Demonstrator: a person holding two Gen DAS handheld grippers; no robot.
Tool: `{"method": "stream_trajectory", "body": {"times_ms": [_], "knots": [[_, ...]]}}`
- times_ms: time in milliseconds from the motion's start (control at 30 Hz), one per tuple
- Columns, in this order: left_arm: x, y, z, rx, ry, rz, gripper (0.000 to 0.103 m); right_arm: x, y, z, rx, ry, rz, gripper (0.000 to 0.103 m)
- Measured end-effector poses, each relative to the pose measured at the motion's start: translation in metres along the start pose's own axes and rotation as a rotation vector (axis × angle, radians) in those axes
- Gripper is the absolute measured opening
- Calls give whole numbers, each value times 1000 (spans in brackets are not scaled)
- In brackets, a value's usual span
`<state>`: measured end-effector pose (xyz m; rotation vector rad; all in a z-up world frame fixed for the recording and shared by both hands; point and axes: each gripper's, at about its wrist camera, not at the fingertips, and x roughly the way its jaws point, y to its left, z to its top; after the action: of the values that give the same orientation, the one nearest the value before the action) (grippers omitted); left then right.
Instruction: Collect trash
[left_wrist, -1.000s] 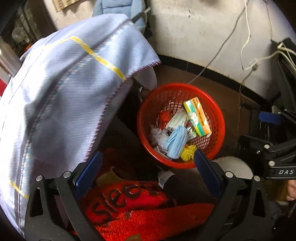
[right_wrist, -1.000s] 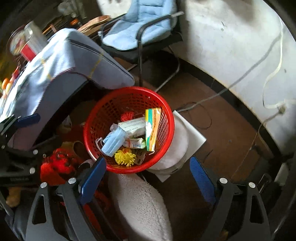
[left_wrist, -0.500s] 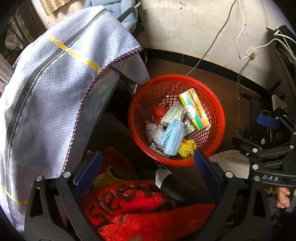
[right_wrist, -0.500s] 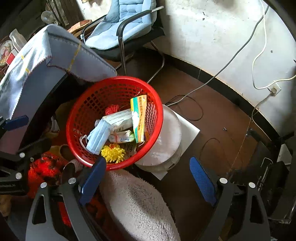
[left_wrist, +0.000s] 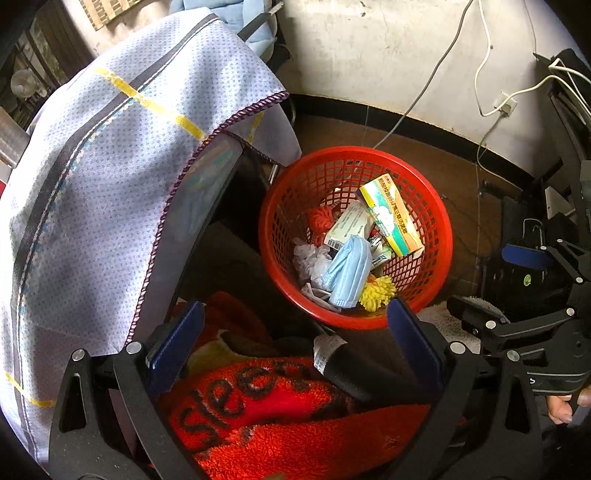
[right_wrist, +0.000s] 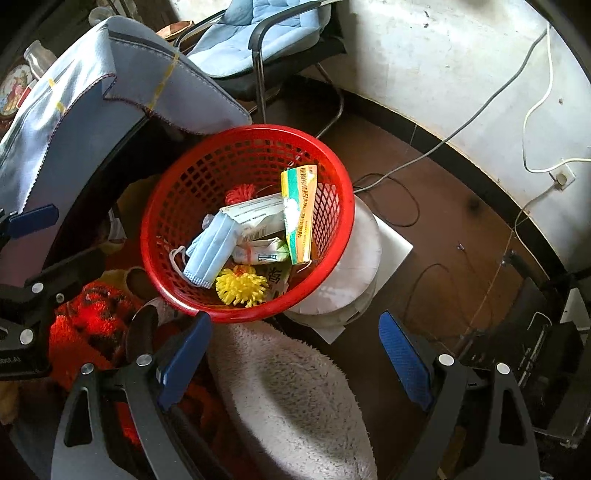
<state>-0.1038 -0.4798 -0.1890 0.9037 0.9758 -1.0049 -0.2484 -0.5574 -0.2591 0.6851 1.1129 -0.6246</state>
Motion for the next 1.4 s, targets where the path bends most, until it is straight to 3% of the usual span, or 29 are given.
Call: {"method": "stream_trajectory", "body": {"times_ms": [567,1067,1233,1400], "knots": [[-3,5,-1,-12,-22,16,95,-7,-15,13,51,-23,25,90],[-9,7,0,-26,-44,33,95,-21,-14,31,-9,-82,-21,95],[-34,15,2,-49,-144,124,95,-26,-15,39,21,-113,-8,96],[-62,28,4,-62,-222,120,95,-39,-13,47,35,-175,-21,96]]}}
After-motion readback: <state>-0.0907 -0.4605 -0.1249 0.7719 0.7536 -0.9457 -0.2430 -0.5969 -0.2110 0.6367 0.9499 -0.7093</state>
